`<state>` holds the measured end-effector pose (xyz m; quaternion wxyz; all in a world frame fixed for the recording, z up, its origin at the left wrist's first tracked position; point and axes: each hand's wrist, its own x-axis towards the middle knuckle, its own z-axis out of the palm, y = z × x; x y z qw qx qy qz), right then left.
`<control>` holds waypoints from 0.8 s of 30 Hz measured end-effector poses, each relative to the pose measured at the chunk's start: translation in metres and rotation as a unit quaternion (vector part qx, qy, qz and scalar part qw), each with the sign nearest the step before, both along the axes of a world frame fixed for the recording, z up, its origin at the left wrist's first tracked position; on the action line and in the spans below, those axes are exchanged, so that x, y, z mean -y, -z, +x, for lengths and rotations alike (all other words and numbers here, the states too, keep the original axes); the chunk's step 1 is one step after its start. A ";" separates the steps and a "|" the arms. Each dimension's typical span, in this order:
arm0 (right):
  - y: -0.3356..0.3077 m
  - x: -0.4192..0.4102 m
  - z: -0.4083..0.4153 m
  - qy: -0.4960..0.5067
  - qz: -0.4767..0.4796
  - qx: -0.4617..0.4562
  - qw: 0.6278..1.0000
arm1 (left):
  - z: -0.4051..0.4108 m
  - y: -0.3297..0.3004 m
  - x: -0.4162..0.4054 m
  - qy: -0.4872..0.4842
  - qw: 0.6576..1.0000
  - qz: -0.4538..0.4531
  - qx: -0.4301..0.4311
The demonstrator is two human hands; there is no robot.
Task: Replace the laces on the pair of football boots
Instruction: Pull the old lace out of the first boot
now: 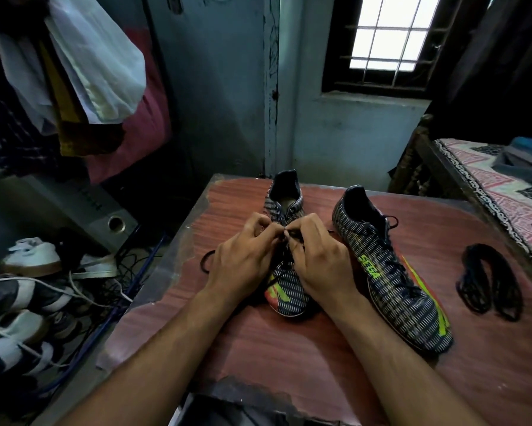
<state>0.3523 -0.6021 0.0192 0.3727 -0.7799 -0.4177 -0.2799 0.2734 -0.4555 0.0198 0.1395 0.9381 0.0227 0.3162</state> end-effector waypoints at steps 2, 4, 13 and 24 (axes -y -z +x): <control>0.001 0.001 0.002 -0.003 -0.007 -0.011 1.000 | -0.001 0.000 0.000 0.004 1.000 -0.002 -0.011; 0.001 0.002 0.003 -0.015 -0.023 -0.032 0.999 | -0.002 -0.002 0.002 -0.002 1.000 -0.030 -0.006; -0.003 -0.007 0.001 -0.002 -0.076 0.008 0.997 | -0.010 -0.003 0.006 0.023 0.995 -0.070 0.067; 0.000 -0.002 -0.009 0.013 0.043 0.111 0.993 | -0.005 0.003 -0.002 0.002 0.999 -0.010 0.034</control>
